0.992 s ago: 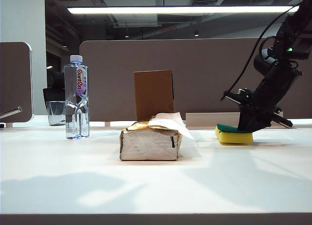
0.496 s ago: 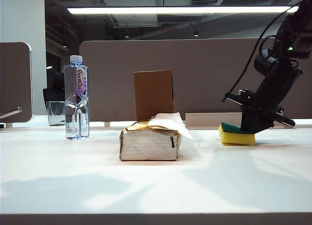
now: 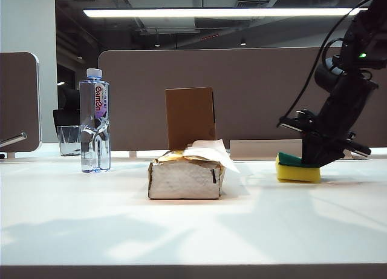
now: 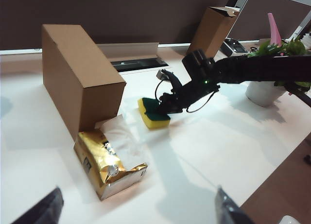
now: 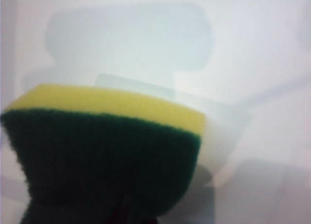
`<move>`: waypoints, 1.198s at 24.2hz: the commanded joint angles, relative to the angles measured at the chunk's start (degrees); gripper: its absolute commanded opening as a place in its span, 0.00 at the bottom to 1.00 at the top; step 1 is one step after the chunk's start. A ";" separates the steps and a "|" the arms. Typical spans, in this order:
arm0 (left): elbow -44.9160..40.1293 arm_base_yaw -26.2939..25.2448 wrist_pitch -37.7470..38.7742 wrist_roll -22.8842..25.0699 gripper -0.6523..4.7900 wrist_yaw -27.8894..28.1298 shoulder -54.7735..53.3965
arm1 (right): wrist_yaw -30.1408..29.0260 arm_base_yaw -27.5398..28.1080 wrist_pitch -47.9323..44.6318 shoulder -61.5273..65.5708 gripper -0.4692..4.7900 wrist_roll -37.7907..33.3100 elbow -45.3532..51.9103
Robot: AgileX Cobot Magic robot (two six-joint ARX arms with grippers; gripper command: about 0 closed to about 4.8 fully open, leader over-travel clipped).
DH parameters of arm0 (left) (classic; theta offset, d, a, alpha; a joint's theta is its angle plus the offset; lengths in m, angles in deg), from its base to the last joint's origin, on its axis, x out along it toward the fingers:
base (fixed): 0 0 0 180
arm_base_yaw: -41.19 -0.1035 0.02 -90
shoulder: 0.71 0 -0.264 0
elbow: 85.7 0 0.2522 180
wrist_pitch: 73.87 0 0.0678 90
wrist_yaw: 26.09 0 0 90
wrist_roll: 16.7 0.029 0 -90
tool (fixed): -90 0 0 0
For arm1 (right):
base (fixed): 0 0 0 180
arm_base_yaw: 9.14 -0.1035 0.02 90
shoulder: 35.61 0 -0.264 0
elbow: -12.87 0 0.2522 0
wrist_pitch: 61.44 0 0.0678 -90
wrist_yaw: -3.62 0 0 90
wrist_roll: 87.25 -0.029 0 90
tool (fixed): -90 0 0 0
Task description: Move the sponge from right to left to wipe the table, avoiding obstacles on the table, and finally reaching the bottle of mineral water.
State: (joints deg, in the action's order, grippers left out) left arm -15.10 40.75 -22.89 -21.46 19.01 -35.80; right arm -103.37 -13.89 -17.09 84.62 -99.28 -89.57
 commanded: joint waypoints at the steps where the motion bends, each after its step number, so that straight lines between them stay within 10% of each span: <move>1: 1.05 0.02 -0.42 0.22 0.86 -0.35 0.09 | 1.88 -0.04 1.77 -2.03 0.08 0.26 4.44; 29: 1.70 0.02 0.42 0.24 0.86 -0.37 0.13 | 3.50 -0.07 -16.41 -35.54 0.08 -5.40 51.58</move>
State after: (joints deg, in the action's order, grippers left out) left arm -13.79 40.75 -22.11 -21.46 19.01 -35.74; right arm -101.21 -13.89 -37.41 49.58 -104.40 -39.70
